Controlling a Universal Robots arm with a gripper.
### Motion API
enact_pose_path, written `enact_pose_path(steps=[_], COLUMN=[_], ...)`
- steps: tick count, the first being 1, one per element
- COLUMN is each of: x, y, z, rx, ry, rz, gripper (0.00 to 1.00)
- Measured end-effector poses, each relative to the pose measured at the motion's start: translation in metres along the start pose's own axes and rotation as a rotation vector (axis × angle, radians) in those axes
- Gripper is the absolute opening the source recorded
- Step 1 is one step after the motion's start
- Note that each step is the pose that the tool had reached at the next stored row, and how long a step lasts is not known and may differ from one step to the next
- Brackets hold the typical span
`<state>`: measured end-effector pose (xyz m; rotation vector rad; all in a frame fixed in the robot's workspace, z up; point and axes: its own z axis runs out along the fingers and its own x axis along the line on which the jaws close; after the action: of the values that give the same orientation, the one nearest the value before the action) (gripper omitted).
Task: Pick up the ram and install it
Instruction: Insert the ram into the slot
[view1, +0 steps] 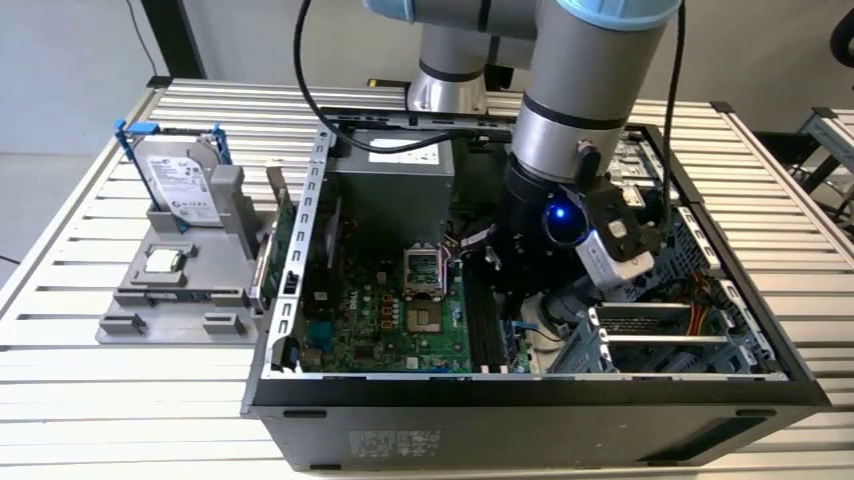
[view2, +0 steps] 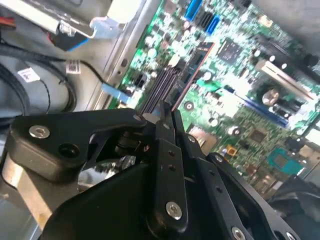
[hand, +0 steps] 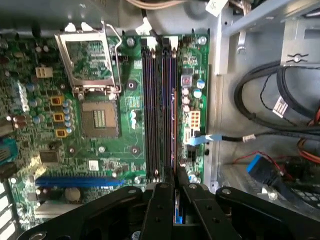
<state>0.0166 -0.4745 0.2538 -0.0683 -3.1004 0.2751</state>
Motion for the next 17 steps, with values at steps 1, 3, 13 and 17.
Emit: enact_pose_path(steps=[1,3,13,17], x=[-0.0003,-0.0011,-0.0011,-0.0013], y=[0.0027,0.0064,0.0306,0.0323], z=[0.0003,0.0007,0.0073,0.0142], rx=[0.0072,0.0122,0.0259,0.0262], ry=[-0.0003,-0.0006,-0.0134,-0.0138], rz=[0.000,0.000,0.003,0.001], gripper=[0.00,0.00,0.00,0.00])
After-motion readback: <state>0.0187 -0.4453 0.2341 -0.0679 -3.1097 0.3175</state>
